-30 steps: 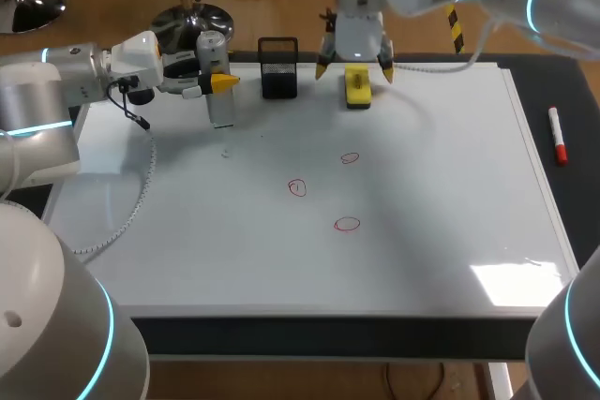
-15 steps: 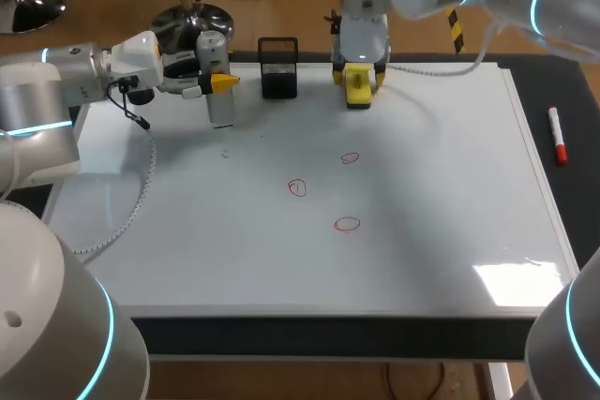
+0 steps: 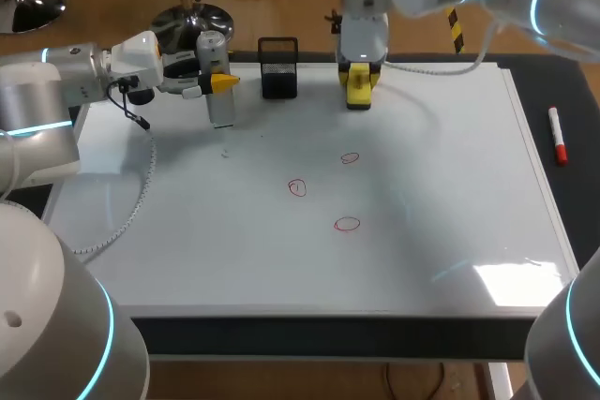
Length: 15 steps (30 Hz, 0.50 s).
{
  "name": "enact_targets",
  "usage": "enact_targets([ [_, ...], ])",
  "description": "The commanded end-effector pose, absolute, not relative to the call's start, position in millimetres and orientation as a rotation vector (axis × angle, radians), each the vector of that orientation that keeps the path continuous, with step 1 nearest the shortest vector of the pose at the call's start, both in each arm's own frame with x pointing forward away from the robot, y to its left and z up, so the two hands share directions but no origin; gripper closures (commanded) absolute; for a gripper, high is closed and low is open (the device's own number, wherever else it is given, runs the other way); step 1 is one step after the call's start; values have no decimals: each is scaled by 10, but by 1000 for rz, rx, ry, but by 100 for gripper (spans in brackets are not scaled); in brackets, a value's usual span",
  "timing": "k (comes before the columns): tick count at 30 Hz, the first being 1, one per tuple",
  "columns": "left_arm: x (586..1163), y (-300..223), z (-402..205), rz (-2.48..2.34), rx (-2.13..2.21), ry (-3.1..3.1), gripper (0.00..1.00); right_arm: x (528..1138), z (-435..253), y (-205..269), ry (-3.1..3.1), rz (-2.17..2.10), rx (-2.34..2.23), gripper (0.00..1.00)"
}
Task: Pick up the inspection probe, press it on each red-marked spot on the whiteboard one by one, put down the probe, pick up the eraser, and wipe off all the red marks.
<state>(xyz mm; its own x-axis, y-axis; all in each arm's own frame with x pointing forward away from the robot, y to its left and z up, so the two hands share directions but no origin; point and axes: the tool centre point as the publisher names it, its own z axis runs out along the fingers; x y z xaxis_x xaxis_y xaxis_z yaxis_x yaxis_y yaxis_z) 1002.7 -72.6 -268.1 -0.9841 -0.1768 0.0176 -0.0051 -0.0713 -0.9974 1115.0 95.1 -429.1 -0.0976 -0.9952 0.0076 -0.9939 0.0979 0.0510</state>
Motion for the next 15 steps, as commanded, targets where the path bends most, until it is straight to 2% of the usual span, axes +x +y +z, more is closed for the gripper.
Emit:
enact_targets([
  [1,10034,-726,-2677,-2209,-201,2055,100,11155,-4200,943,-2296,-64,2077,100],
  [15,10034,-726,-2677,-2209,-201,2055,100,11130,-3800,783,-2338,-81,2043,100],
])
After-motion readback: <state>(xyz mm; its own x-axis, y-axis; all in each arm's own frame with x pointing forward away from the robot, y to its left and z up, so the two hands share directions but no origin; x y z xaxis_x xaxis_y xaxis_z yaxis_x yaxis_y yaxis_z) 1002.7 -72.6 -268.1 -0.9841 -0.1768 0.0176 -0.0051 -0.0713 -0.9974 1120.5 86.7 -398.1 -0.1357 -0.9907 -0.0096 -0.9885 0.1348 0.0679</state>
